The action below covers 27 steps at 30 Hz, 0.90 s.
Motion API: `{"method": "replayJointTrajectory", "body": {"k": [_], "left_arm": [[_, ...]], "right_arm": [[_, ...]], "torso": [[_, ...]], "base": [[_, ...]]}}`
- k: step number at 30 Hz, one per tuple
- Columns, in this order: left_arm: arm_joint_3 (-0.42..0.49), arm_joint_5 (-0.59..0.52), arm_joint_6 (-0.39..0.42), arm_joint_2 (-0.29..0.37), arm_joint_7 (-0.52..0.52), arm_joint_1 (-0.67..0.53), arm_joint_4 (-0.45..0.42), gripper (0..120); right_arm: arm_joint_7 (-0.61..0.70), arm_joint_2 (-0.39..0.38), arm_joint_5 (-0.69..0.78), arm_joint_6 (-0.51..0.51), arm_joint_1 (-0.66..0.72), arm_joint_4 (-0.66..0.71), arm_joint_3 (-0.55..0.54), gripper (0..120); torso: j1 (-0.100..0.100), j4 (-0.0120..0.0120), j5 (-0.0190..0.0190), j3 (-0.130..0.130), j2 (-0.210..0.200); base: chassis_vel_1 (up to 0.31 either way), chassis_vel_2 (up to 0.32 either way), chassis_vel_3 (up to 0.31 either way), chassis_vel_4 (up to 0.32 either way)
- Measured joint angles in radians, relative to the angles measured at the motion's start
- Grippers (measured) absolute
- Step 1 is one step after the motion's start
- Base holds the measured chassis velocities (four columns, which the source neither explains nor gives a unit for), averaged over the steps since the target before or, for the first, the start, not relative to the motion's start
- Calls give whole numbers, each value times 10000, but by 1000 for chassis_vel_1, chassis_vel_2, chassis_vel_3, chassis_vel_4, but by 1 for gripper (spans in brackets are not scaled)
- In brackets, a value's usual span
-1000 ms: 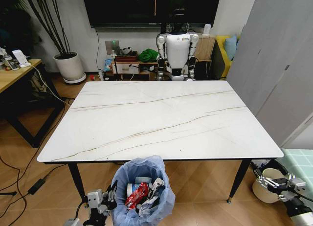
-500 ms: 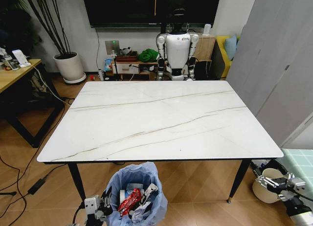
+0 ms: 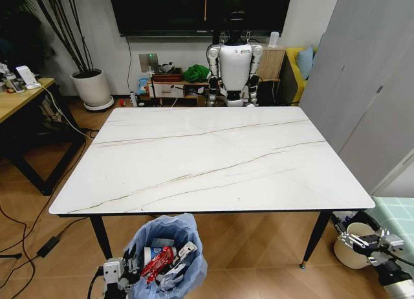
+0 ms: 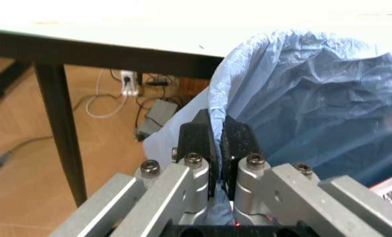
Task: Pick up the trash bin and place the trash from the table into it.
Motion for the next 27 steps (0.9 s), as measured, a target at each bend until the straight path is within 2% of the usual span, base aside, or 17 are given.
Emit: {"method": "replayJointTrajectory", "body": {"k": [19, 27], "left_arm": [[-135, 10, -239, 137, -73, -69, 117, 0], [-91, -24, -202, 88, -18, -48, 140, 0]], "right_arm": [[10, -6, 2, -10, 1, 8, 0, 100], [12, -6, 2, -11, 1, 8, 0, 100]], "torso": [[-3, 0, -1, -3, -5], [-156, 0, 0, -175, -330]], "base": [[0, 0, 0, 0], [0, 0, 0, 0]]}}
